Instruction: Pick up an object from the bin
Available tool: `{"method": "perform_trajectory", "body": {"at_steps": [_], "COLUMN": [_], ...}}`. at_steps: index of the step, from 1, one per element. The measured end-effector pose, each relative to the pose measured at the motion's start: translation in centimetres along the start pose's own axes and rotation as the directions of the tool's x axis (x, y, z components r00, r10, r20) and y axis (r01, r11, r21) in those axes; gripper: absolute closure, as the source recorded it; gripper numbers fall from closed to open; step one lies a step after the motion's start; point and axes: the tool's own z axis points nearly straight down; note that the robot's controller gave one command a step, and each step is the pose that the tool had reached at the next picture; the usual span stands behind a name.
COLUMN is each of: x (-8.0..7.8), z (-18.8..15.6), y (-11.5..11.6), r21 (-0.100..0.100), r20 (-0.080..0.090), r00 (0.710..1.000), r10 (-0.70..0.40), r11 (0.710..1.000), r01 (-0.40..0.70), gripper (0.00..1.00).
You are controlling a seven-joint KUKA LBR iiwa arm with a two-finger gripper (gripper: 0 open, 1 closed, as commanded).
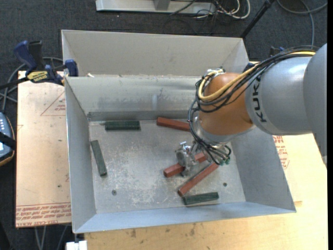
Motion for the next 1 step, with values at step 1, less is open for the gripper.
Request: {"method": "perform_trajectory", "body": {"at_steps": [1], "x": [-0.59], "z": [-12.42], "y": [-0.38], "r21": [0.003], "r20": [0.009], "r00": [0.999], "r10": [0.042], "r11": [0.999], "r01": [-0.042], "gripper": [1.0]}}
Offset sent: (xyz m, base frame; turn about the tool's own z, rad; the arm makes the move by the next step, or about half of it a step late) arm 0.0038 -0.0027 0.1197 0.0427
